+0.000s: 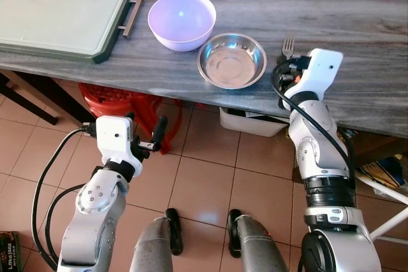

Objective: Setting the table

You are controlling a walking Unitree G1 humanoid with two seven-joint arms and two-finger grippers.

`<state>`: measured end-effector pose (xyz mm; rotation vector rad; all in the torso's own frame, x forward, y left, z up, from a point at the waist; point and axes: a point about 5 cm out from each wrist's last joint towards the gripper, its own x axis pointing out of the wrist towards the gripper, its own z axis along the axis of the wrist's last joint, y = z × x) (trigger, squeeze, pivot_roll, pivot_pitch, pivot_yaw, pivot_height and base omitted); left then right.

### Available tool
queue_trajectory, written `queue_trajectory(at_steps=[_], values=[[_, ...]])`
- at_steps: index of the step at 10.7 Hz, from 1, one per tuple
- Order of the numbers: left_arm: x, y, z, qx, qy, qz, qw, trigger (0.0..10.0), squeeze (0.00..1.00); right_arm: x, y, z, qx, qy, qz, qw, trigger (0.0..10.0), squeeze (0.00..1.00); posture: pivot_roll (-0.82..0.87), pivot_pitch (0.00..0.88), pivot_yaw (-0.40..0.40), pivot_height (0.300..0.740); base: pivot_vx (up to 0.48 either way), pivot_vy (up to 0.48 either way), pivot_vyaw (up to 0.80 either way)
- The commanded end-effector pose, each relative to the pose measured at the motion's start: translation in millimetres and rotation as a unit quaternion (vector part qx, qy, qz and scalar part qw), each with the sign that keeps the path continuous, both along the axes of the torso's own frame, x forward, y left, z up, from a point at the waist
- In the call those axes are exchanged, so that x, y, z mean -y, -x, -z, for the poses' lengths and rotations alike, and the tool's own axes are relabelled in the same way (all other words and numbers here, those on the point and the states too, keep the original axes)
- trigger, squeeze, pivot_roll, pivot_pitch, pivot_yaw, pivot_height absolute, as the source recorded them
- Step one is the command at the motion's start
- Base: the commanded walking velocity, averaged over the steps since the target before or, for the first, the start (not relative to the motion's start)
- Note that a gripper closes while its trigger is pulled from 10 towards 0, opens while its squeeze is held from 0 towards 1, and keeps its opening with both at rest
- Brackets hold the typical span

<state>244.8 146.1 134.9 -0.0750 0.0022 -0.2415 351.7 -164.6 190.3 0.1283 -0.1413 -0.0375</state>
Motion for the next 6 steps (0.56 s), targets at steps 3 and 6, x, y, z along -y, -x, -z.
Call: queue_trajectory(at_steps=[3,6], values=[[-0.6,2.6,5,-0.007,-0.002,-0.002,1.000,10.0,0.00,17.8,9.5,-18,0.056,0.030,0.057,0.996,10.0,0.00,0.01,0.294,0.043,0.740,0.000,0.000,0.00],[-1.0,3.8,5,-0.008,-0.002,0.001,1.000,10.0,0.00,40.8,5.0,-3,-0.007,0.043,0.107,0.993,10.0,0.00,0.01,0.299,0.046,0.740,0.000,0.000,0.00]])
